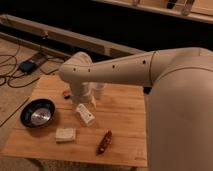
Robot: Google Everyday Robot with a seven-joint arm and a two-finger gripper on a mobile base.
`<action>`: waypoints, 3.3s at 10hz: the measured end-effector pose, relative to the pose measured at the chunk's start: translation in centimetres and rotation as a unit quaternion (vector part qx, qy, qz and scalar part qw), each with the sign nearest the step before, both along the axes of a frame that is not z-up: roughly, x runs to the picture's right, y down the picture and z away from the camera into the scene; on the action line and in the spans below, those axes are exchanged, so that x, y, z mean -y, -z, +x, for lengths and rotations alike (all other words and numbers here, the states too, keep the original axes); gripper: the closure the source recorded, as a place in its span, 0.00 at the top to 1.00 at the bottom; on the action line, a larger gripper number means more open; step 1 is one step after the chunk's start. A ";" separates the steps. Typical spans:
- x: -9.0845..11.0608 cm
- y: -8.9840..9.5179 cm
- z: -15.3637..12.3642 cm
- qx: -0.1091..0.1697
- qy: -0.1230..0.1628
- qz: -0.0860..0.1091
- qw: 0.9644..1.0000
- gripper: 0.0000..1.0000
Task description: Place the pepper on the white sponge
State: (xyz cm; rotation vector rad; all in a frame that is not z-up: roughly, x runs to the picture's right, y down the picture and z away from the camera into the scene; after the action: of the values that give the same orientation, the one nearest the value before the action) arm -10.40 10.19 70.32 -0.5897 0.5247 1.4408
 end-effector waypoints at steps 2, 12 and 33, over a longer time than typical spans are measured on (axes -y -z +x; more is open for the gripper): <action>0.0 0.0 0.0 0.000 0.000 0.000 1.000 0.65; 0.5 -1.7 1.5 -0.024 -0.005 0.010 1.000 0.65; -14.4 -5.3 11.5 -0.122 -0.121 -0.044 0.984 0.65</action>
State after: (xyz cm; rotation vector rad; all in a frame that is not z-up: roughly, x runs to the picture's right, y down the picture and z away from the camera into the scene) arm 1.13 24.59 75.61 -0.5634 0.7315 1.7409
